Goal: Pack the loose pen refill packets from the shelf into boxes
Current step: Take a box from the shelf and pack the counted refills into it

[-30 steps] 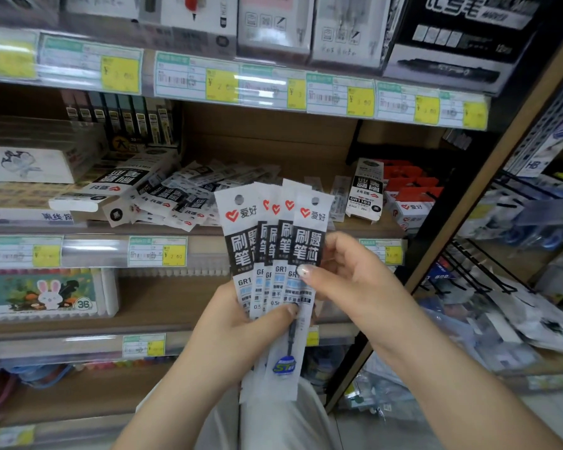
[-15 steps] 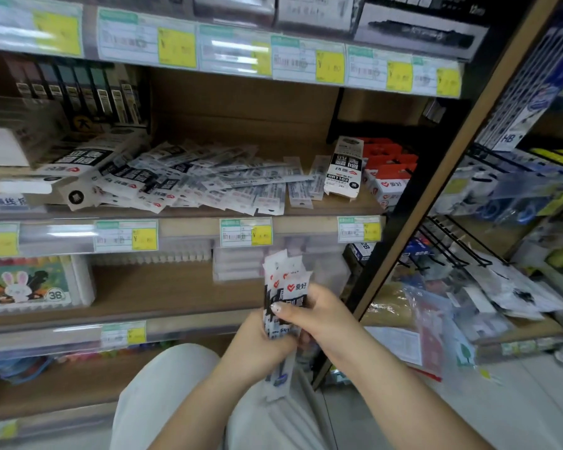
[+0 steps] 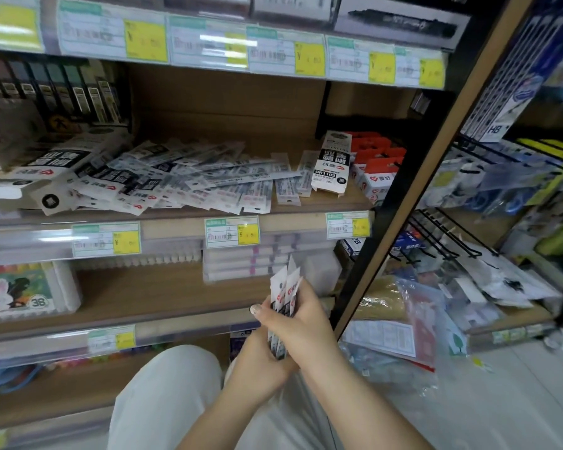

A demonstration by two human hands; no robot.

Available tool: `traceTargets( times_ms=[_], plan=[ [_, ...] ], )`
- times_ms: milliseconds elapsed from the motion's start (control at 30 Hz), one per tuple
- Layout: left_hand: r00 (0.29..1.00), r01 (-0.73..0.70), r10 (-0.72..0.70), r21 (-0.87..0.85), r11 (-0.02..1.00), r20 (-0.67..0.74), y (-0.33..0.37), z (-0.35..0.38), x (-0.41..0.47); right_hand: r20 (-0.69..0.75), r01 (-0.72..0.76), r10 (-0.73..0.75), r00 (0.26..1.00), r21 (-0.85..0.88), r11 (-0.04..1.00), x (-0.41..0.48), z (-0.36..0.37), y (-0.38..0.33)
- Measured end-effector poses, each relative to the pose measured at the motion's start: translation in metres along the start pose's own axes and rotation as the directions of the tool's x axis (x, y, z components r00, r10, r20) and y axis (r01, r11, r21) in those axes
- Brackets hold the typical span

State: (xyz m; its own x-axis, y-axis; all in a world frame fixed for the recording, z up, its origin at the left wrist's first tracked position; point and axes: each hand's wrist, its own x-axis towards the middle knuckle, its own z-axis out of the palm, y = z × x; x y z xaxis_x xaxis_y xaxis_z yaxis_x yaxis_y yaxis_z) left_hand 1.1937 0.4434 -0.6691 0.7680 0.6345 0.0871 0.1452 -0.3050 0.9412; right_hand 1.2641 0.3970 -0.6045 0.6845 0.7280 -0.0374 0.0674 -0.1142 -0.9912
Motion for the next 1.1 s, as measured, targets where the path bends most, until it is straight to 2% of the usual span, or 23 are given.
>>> traceTargets(
  times_ms=[100, 167, 233, 300, 367, 433, 500, 567, 700, 900, 1000, 1100],
  plan=[
    [0.999, 0.041, -0.041, 0.06, 0.997, 0.003, 0.002, 0.0, 0.0, -0.052, -0.029, 0.029, 0.998, -0.006, 1.0, 0.001, 0.002, 0.006],
    [0.998, 0.038, -0.043, 0.083, 0.996, 0.053, 0.018, -0.008, 0.004, -0.103, 0.0, 0.003, 0.995, 0.028, 1.0, 0.004, -0.001, 0.0],
    [0.989, -0.036, 0.022, 0.089, 0.995, 0.146, 0.046, -0.023, 0.011, -0.176, 0.115, -0.104, 0.979, 0.057, 0.992, 0.007, -0.01, -0.018],
    [0.968, -0.167, 0.141, 0.114, 0.979, 0.208, 0.078, -0.037, 0.02, -0.289, 0.256, -0.23, 0.929, 0.055, 0.965, 0.013, -0.024, -0.042],
    [0.959, -0.272, 0.25, 0.184, 0.945, 0.134, 0.11, -0.051, 0.031, -0.384, 0.37, -0.344, 0.857, -0.007, 0.929, 0.018, -0.041, -0.066],
    [0.929, -0.345, 0.37, 0.355, 0.869, -0.005, 0.141, -0.061, 0.05, -0.438, 0.455, -0.426, 0.791, -0.044, 0.89, 0.023, -0.057, -0.085],
    [0.887, -0.367, 0.46, 0.536, 0.76, -0.046, 0.164, -0.063, 0.079, -0.485, 0.499, -0.459, 0.744, -0.052, 0.865, 0.028, -0.07, -0.095],
    [0.905, -0.325, 0.425, 0.665, 0.673, 0.012, 0.174, -0.056, 0.115, -0.516, 0.511, -0.467, 0.718, -0.064, 0.857, 0.03, -0.079, -0.099],
    [0.966, -0.214, 0.233, 0.851, 0.479, 0.112, 0.17, -0.041, 0.169, -0.535, 0.514, -0.465, 0.705, -0.065, 0.855, 0.023, -0.091, -0.092],
    [0.942, -0.15, 0.331, 0.955, 0.254, 0.06, 0.182, -0.03, 0.197, -0.541, 0.484, -0.447, 0.712, -0.083, 0.871, 0.015, -0.109, -0.082],
    [0.885, -0.133, 0.465, 0.958, 0.254, 0.0, 0.191, -0.039, 0.181, -0.551, 0.493, -0.459, 0.698, -0.096, 0.865, 0.012, -0.114, -0.085],
    [0.792, -0.131, 0.587, 0.892, 0.433, -0.169, 0.204, -0.052, 0.146, -0.569, 0.498, -0.454, 0.686, -0.088, 0.863, 0.01, -0.114, -0.088]
  ],
)
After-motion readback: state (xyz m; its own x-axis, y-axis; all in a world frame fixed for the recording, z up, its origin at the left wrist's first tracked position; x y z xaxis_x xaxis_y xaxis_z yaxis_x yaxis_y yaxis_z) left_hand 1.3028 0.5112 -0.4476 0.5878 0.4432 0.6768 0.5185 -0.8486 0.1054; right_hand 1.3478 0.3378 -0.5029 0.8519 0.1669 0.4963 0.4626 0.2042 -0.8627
